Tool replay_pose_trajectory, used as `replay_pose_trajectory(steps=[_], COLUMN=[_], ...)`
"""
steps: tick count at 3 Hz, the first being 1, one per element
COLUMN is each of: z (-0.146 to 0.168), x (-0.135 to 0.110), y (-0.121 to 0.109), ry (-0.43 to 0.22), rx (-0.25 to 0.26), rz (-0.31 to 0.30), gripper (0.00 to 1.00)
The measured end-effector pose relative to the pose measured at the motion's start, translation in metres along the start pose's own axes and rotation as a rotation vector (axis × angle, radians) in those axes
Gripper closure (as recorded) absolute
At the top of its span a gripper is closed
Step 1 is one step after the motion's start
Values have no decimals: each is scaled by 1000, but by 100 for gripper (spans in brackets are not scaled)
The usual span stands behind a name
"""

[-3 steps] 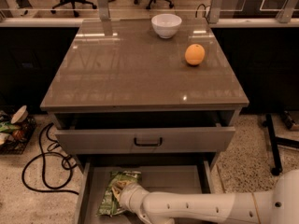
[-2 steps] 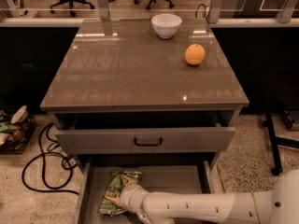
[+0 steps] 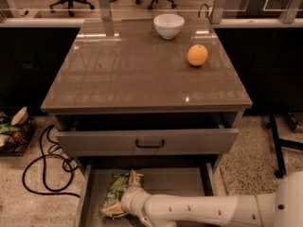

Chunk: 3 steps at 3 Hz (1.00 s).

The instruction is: Pick green jalapeno chip bag from middle drawer and place on counter

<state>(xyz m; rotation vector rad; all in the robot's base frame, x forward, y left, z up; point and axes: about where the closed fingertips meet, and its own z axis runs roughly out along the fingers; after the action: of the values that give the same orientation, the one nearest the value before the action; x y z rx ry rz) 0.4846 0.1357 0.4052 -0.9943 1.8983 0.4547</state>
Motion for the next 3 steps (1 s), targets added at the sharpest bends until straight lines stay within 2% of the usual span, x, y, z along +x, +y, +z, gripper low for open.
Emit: replay_pose_trajectory(steps=[1,2,3], z=[2,-1,-1], x=[8,26,26], y=[2,4,4], ry=[49,108,109], rx=[-9,-19,-20], rz=[7,32,35], gripper=[0,0,18])
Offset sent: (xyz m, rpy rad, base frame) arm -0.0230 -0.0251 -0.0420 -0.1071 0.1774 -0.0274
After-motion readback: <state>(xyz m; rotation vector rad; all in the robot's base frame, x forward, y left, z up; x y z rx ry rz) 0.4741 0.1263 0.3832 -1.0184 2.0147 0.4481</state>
